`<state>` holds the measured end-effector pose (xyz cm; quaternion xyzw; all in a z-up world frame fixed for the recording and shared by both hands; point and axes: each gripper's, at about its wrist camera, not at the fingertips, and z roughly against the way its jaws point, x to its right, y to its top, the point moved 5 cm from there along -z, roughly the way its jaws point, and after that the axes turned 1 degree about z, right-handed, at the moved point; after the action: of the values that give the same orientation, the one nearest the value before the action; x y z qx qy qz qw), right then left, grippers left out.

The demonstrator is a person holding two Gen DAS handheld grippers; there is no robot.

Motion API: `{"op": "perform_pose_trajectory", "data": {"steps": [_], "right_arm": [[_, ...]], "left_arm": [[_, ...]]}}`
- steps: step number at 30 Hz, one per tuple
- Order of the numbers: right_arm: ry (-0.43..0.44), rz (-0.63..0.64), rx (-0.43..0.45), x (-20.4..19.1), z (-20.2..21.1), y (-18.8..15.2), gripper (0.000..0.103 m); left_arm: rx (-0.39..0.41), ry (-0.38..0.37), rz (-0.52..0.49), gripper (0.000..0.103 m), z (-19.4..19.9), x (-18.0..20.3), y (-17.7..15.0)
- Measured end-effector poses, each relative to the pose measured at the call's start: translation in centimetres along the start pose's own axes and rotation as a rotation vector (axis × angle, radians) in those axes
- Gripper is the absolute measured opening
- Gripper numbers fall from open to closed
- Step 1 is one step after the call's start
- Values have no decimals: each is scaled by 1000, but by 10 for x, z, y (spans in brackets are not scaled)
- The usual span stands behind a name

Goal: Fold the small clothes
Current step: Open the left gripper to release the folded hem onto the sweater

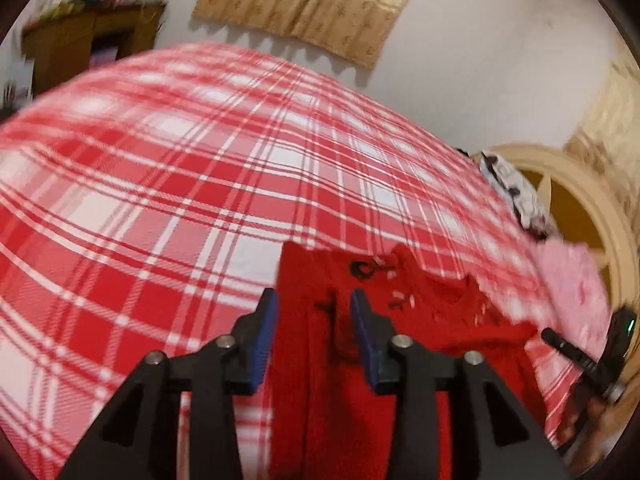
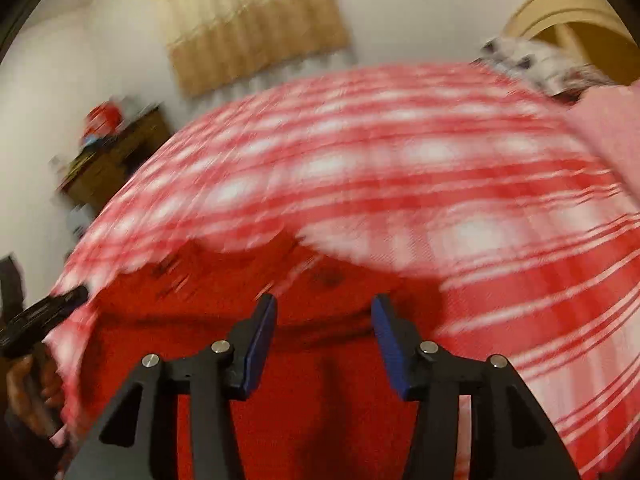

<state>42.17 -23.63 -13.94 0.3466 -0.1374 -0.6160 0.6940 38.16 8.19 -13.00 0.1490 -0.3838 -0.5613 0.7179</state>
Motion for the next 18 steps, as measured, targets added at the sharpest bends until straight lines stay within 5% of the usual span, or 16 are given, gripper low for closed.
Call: {"op": "perform_pose_trajectory", "data": {"steps": [3, 5, 9, 14, 18], "right_arm": [[41, 136, -200, -37, -31, -26, 52], [12, 191, -237, -50, -47, -31, 52], [-55, 195, -187, -54, -69, -8, 52], [-120, 158, -51, -41, -64, 26, 53], [-102, 151, -53, -40, -58, 22, 53]], "left_arm": [[-14, 53, -120, 61, 0, 16, -14], [-38, 80, -172, 61, -11, 26, -18], [-23, 164, -196, 61, -29, 27, -7], [-9, 168, -115, 61, -29, 13, 5], [-14, 170, -124, 61, -16, 9, -5]]}}
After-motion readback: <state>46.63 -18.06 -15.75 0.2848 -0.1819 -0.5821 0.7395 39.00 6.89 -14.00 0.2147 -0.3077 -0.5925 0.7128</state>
